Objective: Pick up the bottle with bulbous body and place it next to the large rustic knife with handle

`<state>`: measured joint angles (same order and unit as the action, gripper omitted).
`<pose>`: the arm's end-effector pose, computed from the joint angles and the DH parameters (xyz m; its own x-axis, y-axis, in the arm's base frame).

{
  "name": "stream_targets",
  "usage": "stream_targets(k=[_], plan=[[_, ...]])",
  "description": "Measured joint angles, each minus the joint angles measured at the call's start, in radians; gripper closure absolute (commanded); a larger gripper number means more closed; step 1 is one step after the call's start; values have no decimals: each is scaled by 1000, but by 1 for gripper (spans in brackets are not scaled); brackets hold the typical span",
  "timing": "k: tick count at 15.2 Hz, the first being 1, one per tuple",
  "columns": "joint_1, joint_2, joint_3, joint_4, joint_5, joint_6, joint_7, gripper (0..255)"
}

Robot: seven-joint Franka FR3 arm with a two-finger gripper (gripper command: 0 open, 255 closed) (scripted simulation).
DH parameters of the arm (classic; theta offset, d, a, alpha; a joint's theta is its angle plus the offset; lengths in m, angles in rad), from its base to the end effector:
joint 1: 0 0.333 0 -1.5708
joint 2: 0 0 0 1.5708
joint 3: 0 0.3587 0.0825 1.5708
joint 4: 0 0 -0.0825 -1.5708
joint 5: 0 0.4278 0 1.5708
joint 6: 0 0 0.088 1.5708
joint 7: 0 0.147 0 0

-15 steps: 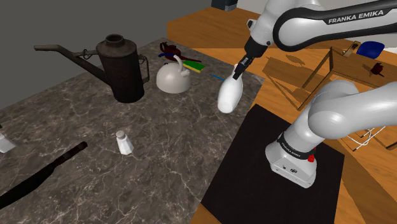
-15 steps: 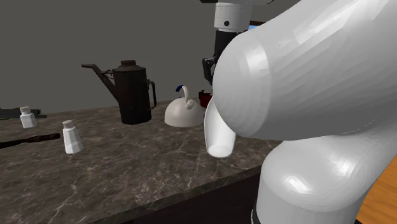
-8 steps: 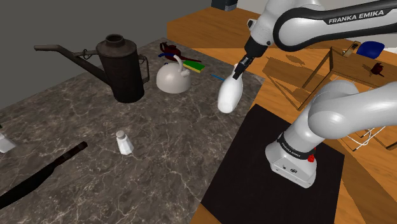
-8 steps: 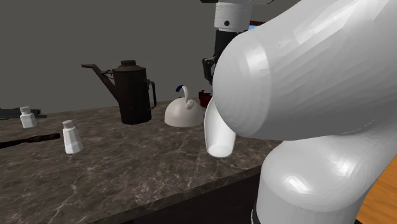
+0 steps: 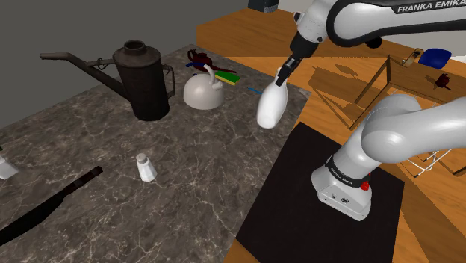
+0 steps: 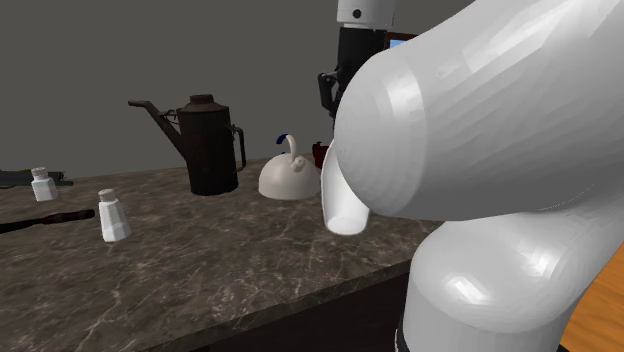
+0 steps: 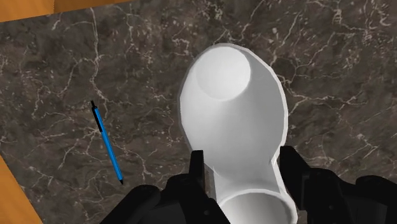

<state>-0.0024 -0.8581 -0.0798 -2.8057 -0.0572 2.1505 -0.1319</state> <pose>0.3257 -0.0275 0.4222 0.9750 0.0975 0.1999 0.0955 -0.9952 0.0193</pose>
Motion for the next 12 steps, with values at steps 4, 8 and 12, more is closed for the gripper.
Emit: stream_targets(k=[4,8,12], plan=[[1,-15,2,45,2,-59,-1,255],[3,-24,6,100,6,-123,0,255],[5,-24,10,150,9,-173,2,255]])
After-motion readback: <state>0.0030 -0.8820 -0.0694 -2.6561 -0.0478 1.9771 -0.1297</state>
